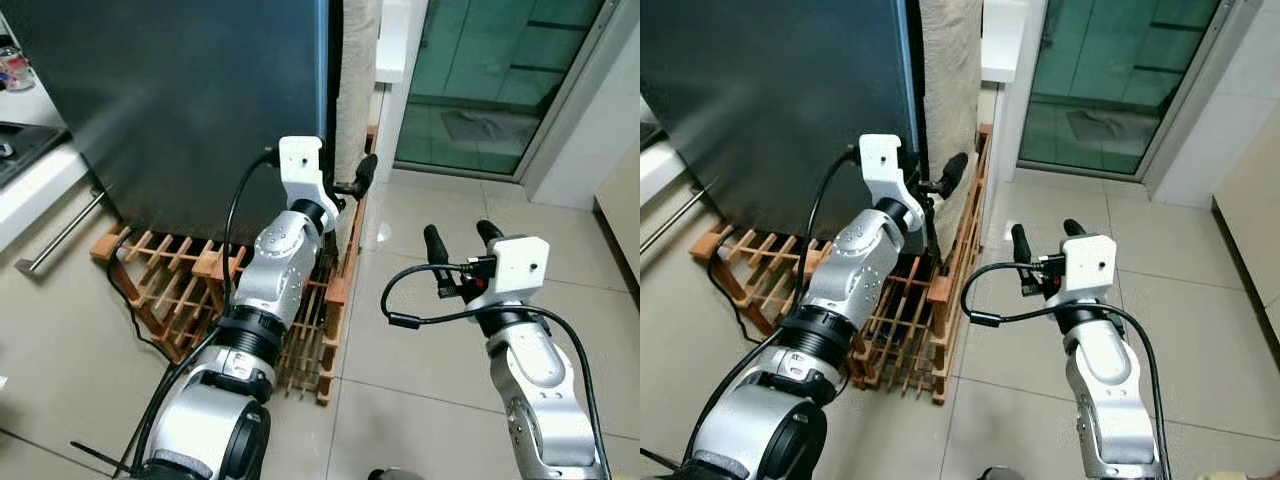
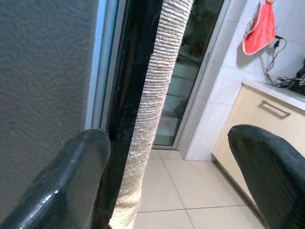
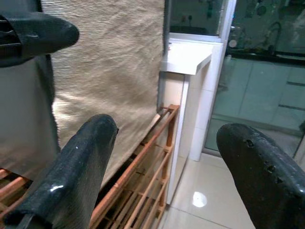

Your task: Restocking fridge

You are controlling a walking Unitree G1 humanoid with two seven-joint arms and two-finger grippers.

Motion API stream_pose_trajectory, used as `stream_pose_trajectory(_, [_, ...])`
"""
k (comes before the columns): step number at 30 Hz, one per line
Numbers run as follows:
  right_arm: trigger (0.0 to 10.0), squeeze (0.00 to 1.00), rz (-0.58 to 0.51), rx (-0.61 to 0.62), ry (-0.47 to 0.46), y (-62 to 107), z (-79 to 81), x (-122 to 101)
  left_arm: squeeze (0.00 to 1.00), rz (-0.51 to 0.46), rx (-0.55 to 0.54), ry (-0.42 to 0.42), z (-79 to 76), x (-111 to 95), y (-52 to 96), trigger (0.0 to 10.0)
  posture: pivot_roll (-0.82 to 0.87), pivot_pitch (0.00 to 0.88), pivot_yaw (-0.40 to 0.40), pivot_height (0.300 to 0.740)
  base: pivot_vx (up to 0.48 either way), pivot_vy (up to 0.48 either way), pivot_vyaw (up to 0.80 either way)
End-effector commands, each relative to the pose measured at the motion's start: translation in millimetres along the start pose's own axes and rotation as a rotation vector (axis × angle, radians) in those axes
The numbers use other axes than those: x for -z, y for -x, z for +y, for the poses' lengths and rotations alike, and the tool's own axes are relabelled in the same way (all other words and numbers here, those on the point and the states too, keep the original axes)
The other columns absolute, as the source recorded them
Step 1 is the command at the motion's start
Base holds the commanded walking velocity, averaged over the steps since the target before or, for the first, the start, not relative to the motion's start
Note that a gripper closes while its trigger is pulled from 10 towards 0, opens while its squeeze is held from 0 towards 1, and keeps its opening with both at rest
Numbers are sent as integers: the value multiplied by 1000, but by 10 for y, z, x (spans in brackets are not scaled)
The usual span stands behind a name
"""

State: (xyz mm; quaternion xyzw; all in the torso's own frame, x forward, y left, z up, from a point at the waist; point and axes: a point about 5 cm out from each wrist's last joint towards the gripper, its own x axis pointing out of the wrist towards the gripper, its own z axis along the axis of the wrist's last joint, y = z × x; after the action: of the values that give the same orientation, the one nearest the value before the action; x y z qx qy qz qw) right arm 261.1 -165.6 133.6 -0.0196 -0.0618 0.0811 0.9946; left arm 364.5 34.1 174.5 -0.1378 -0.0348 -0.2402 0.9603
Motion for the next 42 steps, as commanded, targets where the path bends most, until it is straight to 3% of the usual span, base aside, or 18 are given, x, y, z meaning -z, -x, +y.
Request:
stream_pose_trajectory(1, [10000, 0, 10, -10, -13, -20, 19, 19, 0, 9, 168, 103, -618, 26, -137, 10000, -191, 0, 18, 740, 0, 0, 0])
stream_pose_trajectory(6, [10000, 0, 10, -13, -12, -29, 28, 23, 0, 8, 174, 82, -623, 36, -128, 10000, -188, 0, 18, 740, 0, 0, 0])
stream_pose_trajectory(15, [10000, 0, 25, 3, -12, 27, 5, 66, 0, -27, 1, 22, -228, -24, -13, 10000, -189, 0, 21, 740, 0, 0, 0])
stream_pose_trajectory(19, [10000, 0, 27, 1, -11, 27, -2, 67, 0, -43, -57, 10, -133, -81, -10, 10000, -181, 0, 15, 740, 0, 0, 0])
stream_pose_trajectory(24, [10000, 0, 25, 0, -10, 20, -2, 63, 0, -32, -54, 6, -143, -69, -16, 10000, -183, 0, 14, 740, 0, 0, 0])
stream_pose_trajectory(37, [10000, 0, 26, -9, 2, 11, 3, 52, 0, -1, -3, 47, -489, -126, -271, 10000, -207, 0, 14, 740, 0, 0, 0])
stream_pose_trajectory(42, [10000, 0, 25, -7, 2, 15, 3, 48, 0, -3, 0, 61, -516, -148, -298, 10000, -208, 0, 15, 740, 0, 0, 0])
